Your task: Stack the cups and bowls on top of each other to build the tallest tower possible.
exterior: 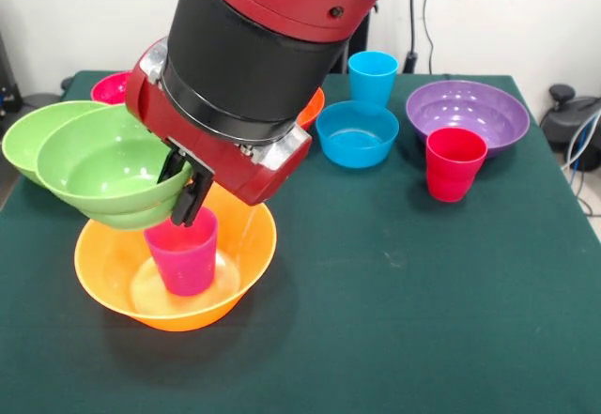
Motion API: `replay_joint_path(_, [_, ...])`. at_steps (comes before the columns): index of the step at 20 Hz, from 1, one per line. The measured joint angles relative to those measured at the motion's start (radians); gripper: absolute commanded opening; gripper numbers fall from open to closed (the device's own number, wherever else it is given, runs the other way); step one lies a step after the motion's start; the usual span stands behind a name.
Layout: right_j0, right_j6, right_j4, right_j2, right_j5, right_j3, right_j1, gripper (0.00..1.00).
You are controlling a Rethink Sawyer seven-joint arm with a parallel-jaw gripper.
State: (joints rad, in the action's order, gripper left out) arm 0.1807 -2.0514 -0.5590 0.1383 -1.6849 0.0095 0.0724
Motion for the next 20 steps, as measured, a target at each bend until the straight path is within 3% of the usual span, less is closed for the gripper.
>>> replay_joint_path(20, [-0.028,0.0,0.027,-0.052,0.0,0.045,0.049,0.0])
